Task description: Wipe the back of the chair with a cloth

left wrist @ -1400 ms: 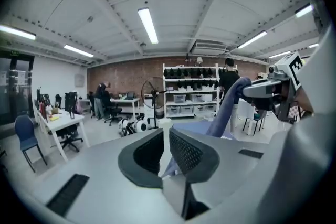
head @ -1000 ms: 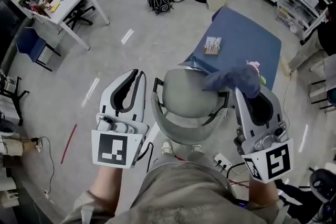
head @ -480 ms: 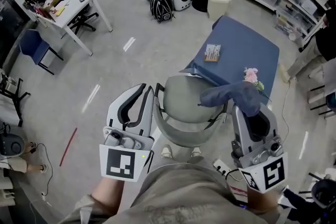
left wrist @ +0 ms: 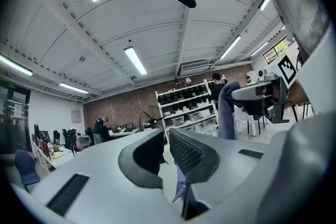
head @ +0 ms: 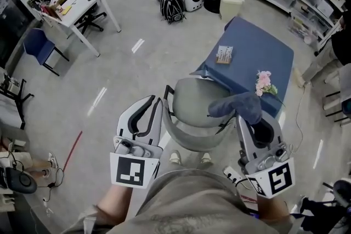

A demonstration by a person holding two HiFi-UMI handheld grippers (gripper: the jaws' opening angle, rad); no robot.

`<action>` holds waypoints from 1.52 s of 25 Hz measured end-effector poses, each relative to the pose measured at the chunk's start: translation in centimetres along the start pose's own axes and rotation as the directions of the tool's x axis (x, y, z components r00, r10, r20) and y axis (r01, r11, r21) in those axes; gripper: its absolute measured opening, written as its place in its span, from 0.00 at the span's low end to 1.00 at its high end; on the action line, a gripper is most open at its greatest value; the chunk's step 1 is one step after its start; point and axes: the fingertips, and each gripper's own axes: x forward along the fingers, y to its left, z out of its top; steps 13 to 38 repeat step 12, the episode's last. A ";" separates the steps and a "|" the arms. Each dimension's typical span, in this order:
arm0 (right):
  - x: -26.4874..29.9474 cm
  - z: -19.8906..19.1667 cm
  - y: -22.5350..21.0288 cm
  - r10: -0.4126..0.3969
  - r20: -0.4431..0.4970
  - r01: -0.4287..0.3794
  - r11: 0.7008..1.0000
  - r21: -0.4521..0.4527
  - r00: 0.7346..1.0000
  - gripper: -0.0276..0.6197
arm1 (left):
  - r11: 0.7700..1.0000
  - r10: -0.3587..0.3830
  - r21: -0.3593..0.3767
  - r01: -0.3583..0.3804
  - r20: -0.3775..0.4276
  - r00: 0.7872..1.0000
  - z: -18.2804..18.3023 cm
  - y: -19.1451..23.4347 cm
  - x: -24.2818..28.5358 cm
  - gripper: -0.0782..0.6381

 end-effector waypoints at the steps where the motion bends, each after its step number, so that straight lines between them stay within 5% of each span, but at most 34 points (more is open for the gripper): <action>1: 0.0 0.0 0.0 0.000 -0.001 0.000 1.000 -0.001 1.000 0.17 | 1.000 0.001 0.001 -0.001 0.001 1.000 0.1 0.0 -0.1 0.18; 38: 0.3 -0.3 0.5 -0.004 -0.001 0.004 1.000 -0.017 1.000 0.17 | 1.000 0.009 0.009 -0.010 0.006 1.000 -0.1 0.7 -0.4 0.18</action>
